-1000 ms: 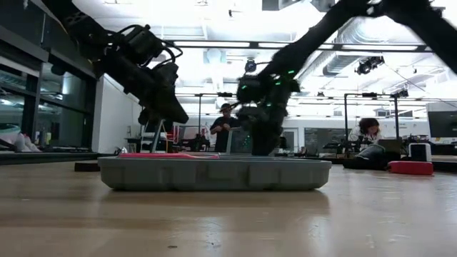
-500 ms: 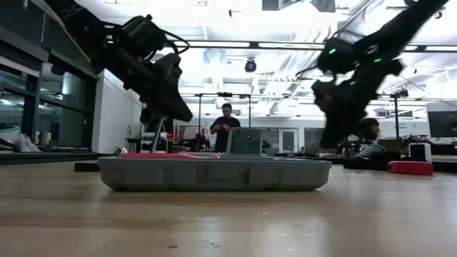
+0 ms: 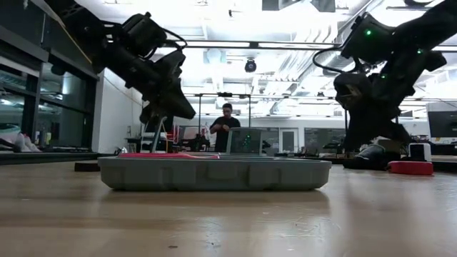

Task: Prefit tool cases
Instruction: Put the orange hex key set into the gray tool case

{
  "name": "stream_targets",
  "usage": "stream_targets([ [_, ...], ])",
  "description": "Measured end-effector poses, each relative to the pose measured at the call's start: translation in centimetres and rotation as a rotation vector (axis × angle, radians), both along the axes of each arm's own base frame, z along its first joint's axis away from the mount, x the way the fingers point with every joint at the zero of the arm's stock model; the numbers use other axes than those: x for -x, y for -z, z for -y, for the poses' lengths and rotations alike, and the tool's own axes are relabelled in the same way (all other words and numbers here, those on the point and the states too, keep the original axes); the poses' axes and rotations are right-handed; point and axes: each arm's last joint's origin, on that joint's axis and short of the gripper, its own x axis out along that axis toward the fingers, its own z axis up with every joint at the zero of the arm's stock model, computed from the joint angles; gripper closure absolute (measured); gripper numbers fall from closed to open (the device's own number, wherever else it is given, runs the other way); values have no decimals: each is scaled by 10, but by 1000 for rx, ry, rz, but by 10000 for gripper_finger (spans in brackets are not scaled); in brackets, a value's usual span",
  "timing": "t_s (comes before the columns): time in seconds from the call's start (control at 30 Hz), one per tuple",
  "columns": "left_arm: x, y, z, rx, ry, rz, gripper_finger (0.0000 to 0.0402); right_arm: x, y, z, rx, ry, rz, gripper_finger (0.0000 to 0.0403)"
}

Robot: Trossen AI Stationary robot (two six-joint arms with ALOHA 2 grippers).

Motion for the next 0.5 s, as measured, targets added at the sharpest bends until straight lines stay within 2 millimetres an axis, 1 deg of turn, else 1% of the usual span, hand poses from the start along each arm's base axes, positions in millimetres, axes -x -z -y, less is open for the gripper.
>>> stream_targets([
  [0.13, -1, -1, 1, -7, 6, 15, 355, -6, 2, 5, 14, 7, 30, 403],
  [0.33, -2, -2, 2, -13, 9, 23, 355, -19, 2, 12, 23, 28, 131, 403],
  [0.5, -2, -2, 2, -20, -3, 19, 355, -26, 1, 17, 19, 31, 154, 403],
])
